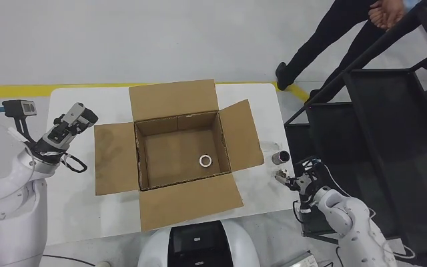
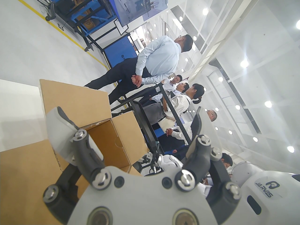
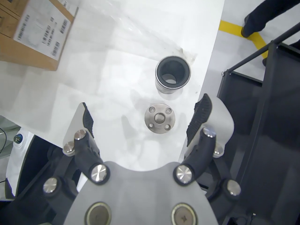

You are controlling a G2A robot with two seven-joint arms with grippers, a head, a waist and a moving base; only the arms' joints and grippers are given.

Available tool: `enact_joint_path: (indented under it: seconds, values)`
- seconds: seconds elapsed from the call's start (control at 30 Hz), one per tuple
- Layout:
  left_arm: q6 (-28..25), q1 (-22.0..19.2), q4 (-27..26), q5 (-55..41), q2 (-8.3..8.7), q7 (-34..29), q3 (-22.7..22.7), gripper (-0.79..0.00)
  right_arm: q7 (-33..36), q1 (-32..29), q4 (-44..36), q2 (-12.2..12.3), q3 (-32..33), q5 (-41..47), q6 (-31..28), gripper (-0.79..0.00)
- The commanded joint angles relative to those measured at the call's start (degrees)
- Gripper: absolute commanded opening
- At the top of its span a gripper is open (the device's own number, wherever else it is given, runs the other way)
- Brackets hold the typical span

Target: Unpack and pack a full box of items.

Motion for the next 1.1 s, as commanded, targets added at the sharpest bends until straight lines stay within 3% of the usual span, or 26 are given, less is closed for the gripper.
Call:
enact_joint_path:
  seconds: [0.0, 0.4, 0.5, 0.63, 0.8, 1.07]
  values:
    - [0.00, 0.00, 0.00, 0.00, 0.00, 0.00, 0.00, 0.000, -0.51, 1.95, 4.03, 0.00, -0.82, -0.85, 0.42, 0.000]
    - [0.00, 0.00, 0.00, 0.00, 0.00, 0.00, 0.00, 0.000, -2.95, 8.21, 14.98, -0.14, -4.85, -3.89, 1.56, 0.000]
    - [0.00, 0.00, 0.00, 0.00, 0.00, 0.00, 0.00, 0.000, -3.51, 8.97, 15.79, -0.19, -5.54, -4.36, 2.25, -0.099]
    - [0.00, 0.00, 0.00, 0.00, 0.00, 0.00, 0.00, 0.000, -3.62, 9.41, 16.15, -0.12, -6.07, -5.73, 2.89, -0.099]
    - [0.00, 0.00, 0.00, 0.00, 0.00, 0.00, 0.00, 0.000, -3.89, 9.74, 16.48, -0.05, -6.50, -6.95, 3.89, -0.191]
    - [0.00, 0.00, 0.00, 0.00, 0.00, 0.00, 0.00, 0.000, -4.30, 9.55, 16.26, 0.08, -7.61, -9.23, 4.01, -0.219]
